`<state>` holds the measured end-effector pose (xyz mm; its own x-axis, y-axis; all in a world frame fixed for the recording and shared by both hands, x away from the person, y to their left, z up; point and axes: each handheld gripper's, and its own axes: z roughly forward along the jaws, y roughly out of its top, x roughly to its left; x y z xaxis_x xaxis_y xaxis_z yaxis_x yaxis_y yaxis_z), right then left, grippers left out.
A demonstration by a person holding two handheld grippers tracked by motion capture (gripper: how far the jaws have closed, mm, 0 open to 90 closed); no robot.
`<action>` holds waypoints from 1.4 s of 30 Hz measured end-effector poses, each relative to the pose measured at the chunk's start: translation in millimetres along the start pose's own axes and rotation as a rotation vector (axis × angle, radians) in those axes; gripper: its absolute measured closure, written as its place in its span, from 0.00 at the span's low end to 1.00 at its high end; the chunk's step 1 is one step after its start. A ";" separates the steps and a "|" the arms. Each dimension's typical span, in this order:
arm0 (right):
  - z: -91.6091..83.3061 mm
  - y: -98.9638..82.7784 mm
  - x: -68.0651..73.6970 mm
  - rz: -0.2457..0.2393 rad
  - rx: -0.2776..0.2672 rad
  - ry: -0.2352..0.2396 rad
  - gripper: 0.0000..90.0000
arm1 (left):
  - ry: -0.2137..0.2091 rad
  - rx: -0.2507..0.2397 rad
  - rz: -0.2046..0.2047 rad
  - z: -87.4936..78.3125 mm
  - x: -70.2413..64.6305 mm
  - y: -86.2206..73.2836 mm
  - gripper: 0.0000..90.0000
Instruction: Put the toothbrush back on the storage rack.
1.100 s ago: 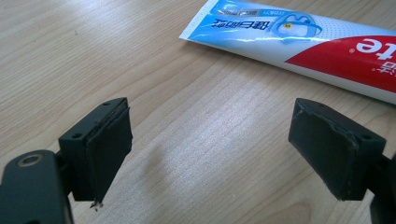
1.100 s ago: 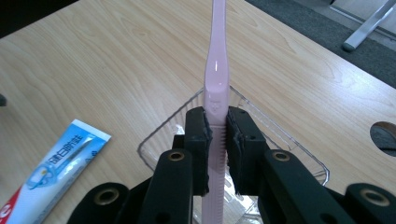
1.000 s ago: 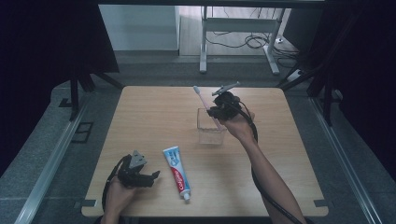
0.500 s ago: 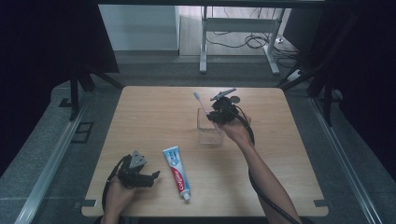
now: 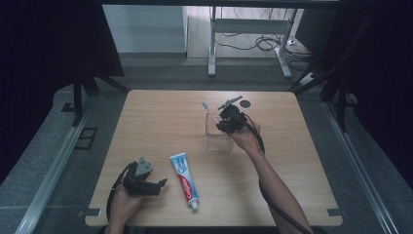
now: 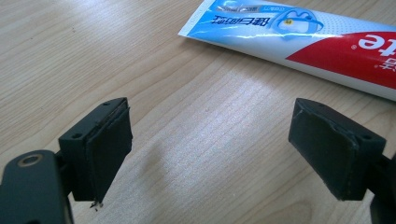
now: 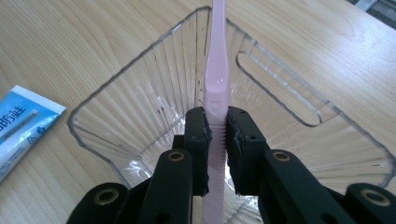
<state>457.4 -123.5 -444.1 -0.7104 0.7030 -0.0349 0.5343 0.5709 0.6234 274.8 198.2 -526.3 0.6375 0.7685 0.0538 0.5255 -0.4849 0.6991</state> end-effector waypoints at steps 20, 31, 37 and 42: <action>9.6 -5.0 -4.7 0.001 0.081 0.029 0.87 | 0.001 0.000 -0.001 0.0 -0.4 0.1 0.15; 1.2 -5.1 -2.3 -0.008 0.041 0.042 0.81 | -0.007 -0.005 -0.013 0.0 -0.2 0.7 0.15; -9.7 -4.6 0.3 -0.014 -0.007 0.053 0.69 | -0.036 0.002 -0.042 -0.9 0.8 2.4 0.15; -16.1 -7.1 4.4 -0.028 -0.048 0.055 0.59 | -0.038 0.002 -0.042 -0.2 0.6 1.9 0.15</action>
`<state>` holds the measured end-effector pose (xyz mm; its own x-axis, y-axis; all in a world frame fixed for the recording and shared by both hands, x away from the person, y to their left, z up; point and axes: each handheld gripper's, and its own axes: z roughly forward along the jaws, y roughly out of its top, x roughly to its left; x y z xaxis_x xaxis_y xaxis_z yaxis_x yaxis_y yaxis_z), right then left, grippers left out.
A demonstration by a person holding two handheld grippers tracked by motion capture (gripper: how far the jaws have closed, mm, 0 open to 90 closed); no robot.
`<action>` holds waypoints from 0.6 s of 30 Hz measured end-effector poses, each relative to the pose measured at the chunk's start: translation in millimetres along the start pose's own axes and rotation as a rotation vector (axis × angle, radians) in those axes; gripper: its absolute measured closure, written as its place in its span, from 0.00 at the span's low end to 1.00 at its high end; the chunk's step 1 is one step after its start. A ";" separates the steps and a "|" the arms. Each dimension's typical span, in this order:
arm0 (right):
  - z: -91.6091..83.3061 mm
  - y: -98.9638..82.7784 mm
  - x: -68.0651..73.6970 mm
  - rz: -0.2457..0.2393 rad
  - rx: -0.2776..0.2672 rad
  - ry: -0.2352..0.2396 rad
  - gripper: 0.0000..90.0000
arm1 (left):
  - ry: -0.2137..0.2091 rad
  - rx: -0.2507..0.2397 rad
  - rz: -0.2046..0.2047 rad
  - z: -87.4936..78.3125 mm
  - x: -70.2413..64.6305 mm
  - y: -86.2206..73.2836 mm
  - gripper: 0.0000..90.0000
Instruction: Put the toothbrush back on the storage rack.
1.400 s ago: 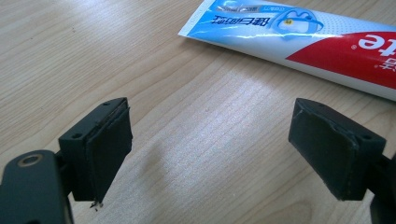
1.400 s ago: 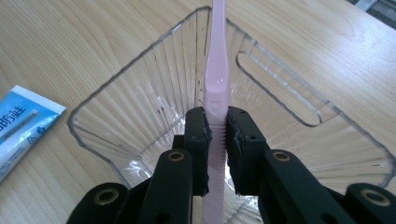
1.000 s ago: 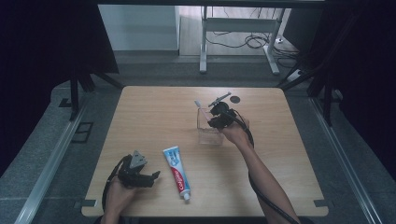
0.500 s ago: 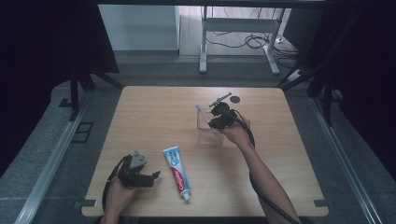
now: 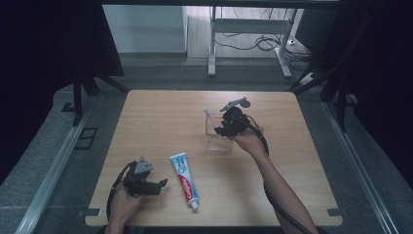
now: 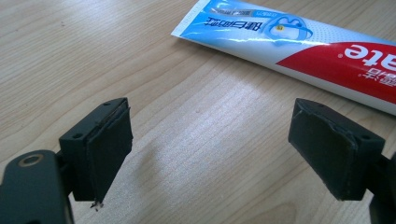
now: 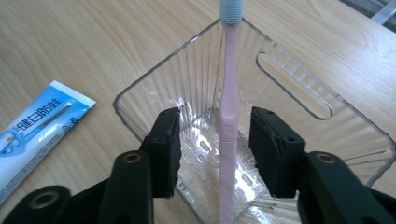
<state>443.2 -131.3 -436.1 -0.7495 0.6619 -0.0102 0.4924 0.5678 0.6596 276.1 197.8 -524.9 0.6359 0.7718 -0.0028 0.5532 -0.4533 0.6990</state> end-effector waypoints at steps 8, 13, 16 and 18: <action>-12.6 -5.1 7.4 -0.012 -0.039 0.011 0.49 | 0.018 -0.026 -0.022 -2.8 1.0 -1.6 0.15; -22.3 -8.2 12.2 -0.022 -0.068 0.014 0.41 | 0.011 -0.033 -0.049 -3.1 3.3 -2.6 0.15; -28.5 -10.2 13.4 -0.026 -0.091 0.024 0.35 | 0.022 -0.027 -0.062 -2.3 3.3 -3.6 0.15; -31.2 -11.7 14.4 -0.023 -0.095 0.036 0.30 | 0.030 -0.023 -0.053 -1.6 4.0 -4.2 0.15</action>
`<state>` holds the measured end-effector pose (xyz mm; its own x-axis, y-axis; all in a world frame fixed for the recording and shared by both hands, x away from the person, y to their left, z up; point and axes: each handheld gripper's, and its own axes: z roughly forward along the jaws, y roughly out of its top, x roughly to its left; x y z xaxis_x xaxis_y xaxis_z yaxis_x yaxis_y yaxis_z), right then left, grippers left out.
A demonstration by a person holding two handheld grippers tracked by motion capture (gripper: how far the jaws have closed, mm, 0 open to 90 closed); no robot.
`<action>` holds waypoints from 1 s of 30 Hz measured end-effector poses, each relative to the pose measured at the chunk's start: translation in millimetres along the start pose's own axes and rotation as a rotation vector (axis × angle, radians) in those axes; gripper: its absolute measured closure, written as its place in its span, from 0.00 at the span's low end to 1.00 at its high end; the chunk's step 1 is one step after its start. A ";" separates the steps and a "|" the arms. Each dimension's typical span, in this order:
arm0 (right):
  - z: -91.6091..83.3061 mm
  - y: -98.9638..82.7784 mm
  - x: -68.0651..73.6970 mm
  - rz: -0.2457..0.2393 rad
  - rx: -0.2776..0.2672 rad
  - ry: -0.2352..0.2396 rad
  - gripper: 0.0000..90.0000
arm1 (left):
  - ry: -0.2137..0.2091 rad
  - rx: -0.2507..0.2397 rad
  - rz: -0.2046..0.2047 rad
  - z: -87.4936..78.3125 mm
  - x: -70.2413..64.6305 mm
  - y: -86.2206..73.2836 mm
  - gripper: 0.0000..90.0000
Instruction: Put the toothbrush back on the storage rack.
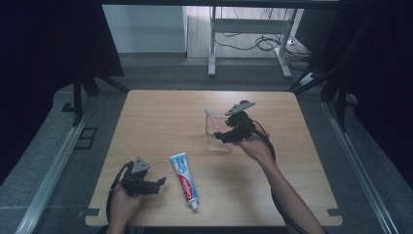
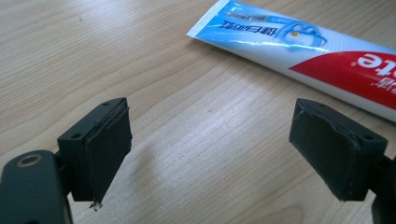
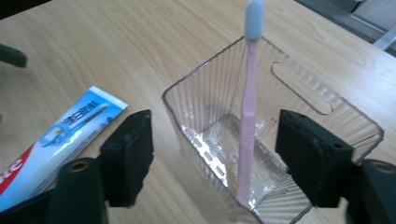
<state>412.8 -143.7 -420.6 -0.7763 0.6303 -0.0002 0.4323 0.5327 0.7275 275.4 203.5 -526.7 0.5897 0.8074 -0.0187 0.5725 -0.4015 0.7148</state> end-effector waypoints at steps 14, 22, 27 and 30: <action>-24.0 -17.9 3.8 -0.019 -0.022 -0.018 0.09 | -0.054 -0.106 -0.073 -5.6 4.3 0.6 0.14; -37.1 -33.1 2.8 0.000 -0.020 -0.021 0.00 | -0.051 -0.108 -0.065 -5.6 3.2 1.5 0.14; -44.3 -43.8 3.1 0.004 -0.028 -0.018 0.00 | -0.051 -0.091 -0.050 -3.8 2.0 1.9 0.14; -49.4 -50.8 4.7 0.006 -0.035 -0.020 0.00 | -0.052 -0.074 -0.039 -3.2 1.3 2.4 0.14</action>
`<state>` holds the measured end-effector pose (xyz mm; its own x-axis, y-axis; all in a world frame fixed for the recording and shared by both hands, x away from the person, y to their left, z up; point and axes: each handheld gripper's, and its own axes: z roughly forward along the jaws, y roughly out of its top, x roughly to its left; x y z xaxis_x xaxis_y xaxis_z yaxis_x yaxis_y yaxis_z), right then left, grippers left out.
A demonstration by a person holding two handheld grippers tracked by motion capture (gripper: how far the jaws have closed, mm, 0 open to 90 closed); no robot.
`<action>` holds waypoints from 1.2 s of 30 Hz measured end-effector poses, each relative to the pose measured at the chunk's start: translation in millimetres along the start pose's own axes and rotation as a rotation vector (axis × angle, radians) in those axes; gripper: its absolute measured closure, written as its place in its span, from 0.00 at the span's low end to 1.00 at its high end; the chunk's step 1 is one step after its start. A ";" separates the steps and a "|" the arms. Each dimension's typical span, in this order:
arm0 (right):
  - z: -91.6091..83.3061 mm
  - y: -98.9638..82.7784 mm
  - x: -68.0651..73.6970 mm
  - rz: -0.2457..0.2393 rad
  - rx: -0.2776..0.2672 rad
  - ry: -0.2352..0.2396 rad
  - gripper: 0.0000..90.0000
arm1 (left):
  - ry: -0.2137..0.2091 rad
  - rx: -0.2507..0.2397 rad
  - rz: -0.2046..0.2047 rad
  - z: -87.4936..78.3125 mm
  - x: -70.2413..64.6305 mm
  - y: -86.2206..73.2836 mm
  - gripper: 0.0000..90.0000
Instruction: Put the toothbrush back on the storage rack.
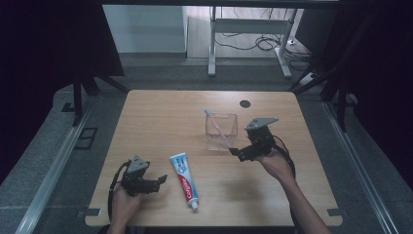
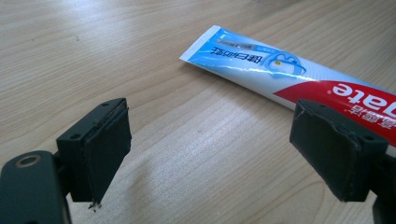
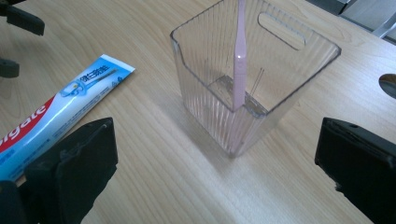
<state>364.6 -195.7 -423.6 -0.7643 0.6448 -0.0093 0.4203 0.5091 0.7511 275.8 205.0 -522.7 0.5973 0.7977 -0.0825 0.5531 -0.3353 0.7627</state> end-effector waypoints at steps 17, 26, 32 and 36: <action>-23.5 -44.8 1.2 0.014 0.009 -0.048 0.00 | -0.004 0.026 0.021 2.3 -5.9 1.8 0.14; -36.0 -68.8 1.4 0.046 -0.005 -0.067 0.00 | 0.007 0.029 0.022 2.7 -7.3 1.6 0.14; -40.3 -86.1 4.4 0.068 -0.008 -0.079 0.00 | 0.020 0.036 0.037 3.2 -7.8 1.7 0.14; -41.3 -96.8 6.1 0.080 -0.015 -0.088 0.00 | 0.025 0.040 0.038 3.1 -8.3 1.4 0.14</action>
<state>299.1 -264.6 -469.1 -0.6826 0.7308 -0.0058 0.4708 0.4458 0.7614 273.4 196.4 -522.9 0.6040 0.7961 -0.0381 0.5533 -0.3845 0.7389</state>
